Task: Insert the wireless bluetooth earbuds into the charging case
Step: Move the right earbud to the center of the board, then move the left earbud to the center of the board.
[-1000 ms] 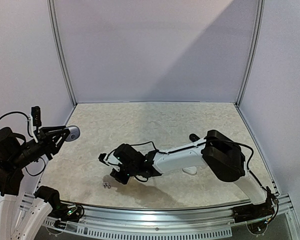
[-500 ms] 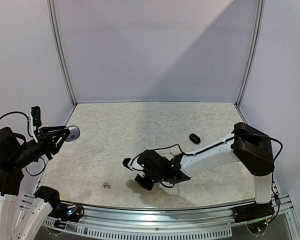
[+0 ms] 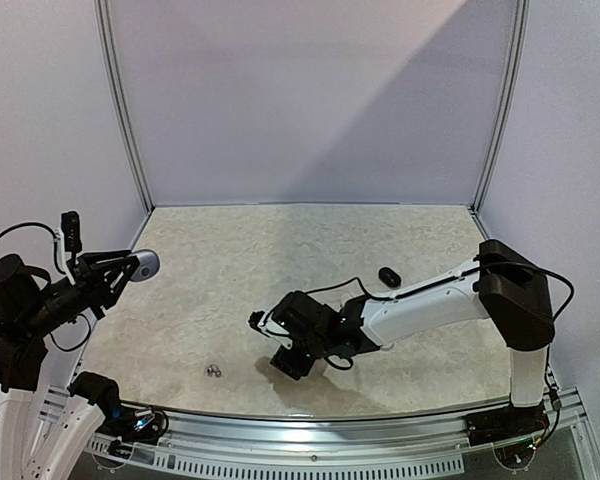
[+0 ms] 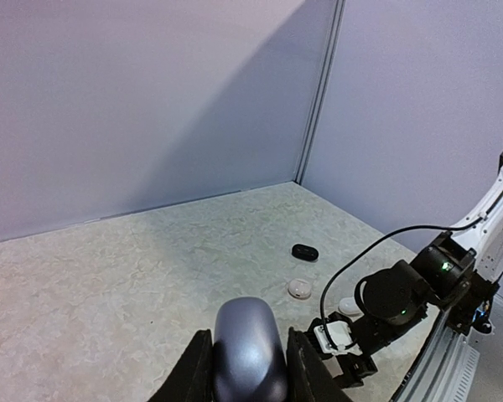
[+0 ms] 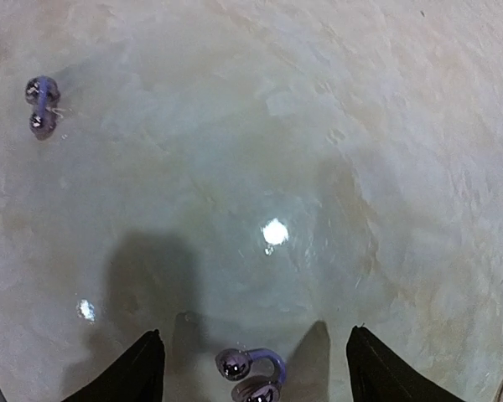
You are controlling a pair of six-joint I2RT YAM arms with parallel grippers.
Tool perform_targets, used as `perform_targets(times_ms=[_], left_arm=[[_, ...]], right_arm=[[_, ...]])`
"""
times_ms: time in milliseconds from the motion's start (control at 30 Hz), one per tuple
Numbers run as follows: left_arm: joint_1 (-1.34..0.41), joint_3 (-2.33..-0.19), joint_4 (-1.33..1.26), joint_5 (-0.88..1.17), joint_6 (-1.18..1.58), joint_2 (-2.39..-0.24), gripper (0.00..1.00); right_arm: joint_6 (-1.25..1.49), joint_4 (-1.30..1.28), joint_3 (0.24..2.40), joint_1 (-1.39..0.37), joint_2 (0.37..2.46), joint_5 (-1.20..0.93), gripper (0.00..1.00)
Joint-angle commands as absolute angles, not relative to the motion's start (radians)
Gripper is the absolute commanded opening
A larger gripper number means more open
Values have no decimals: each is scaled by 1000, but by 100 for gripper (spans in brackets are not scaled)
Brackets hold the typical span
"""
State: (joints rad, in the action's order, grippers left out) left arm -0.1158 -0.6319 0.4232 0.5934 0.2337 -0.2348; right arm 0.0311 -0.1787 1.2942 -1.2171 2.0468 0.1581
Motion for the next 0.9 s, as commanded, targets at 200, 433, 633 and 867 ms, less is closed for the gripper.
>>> perform_targets(times_ms=[200,433,633,867], left_arm=[[-106,-624,413,594,226,-222,0],[-106,-621,409,598,230,-221,0],[-105,-620,410,598,232,-219,0],[-105,-626,411,597,228,-221,0]], right_arm=[[-116,-174,1637,-1310,2230,-61,79],[-65,-141,1810,-1317,2394,-95,79],[-17,-138,1824,-1304,2441,-64,75],[-17,-126,1826,-1302,2471,-112,39]])
